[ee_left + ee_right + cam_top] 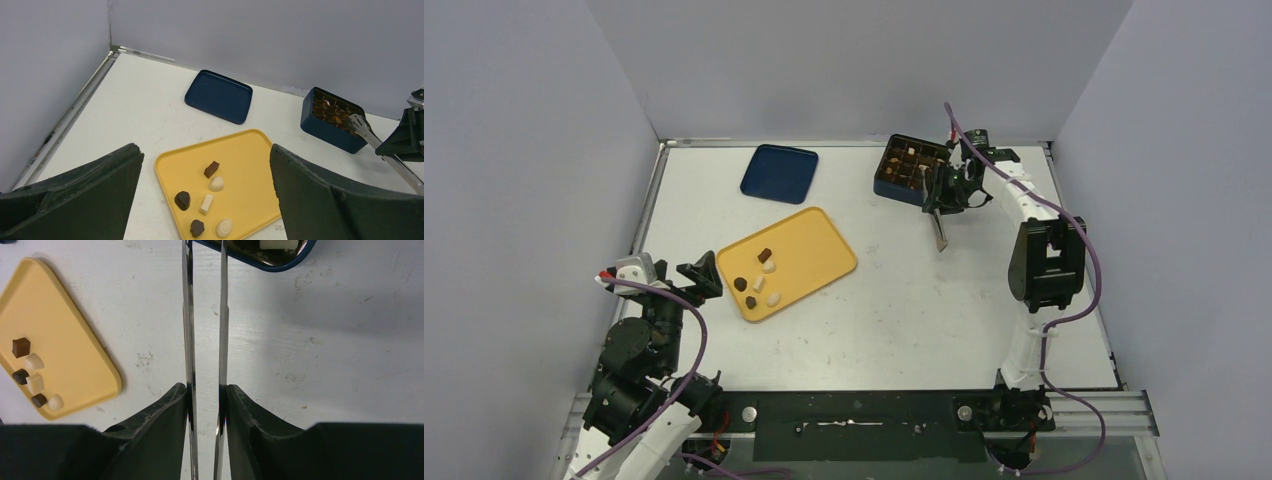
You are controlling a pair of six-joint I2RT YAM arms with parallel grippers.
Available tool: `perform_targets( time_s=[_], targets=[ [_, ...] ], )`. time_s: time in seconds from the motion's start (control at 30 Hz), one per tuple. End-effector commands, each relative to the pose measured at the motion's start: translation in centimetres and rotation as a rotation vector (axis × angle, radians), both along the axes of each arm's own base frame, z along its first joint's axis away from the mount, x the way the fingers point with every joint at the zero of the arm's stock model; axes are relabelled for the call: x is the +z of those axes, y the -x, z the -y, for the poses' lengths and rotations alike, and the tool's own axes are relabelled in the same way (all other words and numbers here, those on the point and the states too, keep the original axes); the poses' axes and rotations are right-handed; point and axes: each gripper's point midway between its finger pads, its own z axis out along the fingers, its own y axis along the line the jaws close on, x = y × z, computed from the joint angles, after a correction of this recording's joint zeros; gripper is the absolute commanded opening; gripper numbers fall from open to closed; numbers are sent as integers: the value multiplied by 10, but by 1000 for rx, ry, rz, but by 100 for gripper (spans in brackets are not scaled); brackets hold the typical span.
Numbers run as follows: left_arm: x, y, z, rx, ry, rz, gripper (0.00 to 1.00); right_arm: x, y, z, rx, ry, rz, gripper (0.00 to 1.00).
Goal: Pack the chocolate
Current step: Adjust the fake chocolate in the packing box.
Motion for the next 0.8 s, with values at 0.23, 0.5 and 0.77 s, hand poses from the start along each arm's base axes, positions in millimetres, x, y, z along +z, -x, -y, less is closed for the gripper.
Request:
perform_targets(
  time_s=[0.23,0.5,0.77],
  targets=[
    [10,0,-3,13,5,31,97,39,-23,15,-74,38,128,31],
    [10,0,-3,13,8,31,97,59,-18,11,-55,13,171,31],
    [11,1,-2,10,13,35,97,56,-2,4,-18,1,157,33]
  ],
)
